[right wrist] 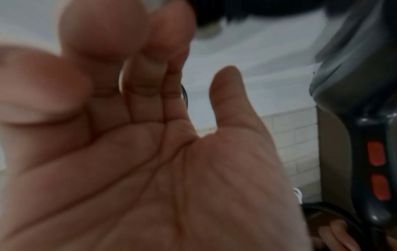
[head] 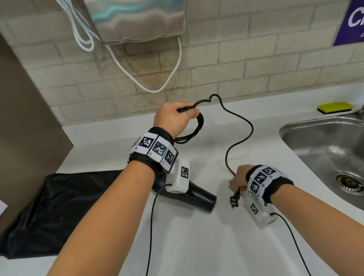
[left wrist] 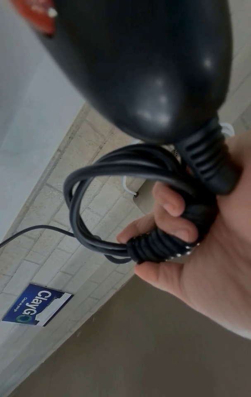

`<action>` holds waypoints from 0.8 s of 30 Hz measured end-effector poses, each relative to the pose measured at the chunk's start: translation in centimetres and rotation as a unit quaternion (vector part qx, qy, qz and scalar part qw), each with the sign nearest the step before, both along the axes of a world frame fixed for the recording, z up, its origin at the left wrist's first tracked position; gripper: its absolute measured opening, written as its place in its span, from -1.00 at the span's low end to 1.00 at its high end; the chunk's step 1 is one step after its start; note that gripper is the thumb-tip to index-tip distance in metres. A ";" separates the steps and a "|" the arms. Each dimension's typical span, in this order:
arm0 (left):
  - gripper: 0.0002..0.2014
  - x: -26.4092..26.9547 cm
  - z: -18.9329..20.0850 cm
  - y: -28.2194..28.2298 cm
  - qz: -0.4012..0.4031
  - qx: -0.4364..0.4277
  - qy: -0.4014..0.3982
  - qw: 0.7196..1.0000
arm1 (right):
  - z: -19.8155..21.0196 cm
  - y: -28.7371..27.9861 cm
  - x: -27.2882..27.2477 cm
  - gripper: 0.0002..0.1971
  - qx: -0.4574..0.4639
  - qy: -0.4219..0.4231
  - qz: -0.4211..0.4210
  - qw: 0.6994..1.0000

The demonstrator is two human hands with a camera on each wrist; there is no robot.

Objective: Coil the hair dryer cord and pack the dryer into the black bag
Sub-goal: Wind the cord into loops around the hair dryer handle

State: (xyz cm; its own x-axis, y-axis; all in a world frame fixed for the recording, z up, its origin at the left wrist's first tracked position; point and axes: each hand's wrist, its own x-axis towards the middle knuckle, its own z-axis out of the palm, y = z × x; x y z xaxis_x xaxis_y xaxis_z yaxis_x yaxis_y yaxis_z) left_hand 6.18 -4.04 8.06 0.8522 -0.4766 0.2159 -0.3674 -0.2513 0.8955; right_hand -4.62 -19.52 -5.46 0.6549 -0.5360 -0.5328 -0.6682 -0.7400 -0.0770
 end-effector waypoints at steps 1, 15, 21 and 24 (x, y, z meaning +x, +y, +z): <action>-0.90 0.0 0.0 0.0 -0.002 0.000 0.000 1.000 | -0.5 0.2 -0.1 -0.65 -0.004 -0.002 -0.005 1.000; -0.85 -0.4 0.5 -0.1 -0.030 -0.047 0.040 0.998 | -0.9 0.2 -0.5 -0.87 -0.020 -0.037 0.031 0.999; -0.82 -0.1 0.7 0.1 -0.024 -0.071 0.061 0.995 | 2.4 -0.2 1.5 -0.90 0.119 -0.189 -0.066 0.973; -0.86 0.4 0.6 0.1 -0.027 -0.059 0.058 0.996 | 5.2 0.5 1.7 -0.83 0.350 -0.385 -0.093 0.849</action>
State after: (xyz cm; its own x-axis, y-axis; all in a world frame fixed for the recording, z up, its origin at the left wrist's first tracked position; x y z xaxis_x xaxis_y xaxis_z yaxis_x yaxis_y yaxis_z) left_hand 6.59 -3.90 8.63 0.8482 -0.5000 0.1749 -0.2702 -0.1244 0.9547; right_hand -2.96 -19.06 -0.22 0.8919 -0.3976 -0.2154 -0.3204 -0.2195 -0.9215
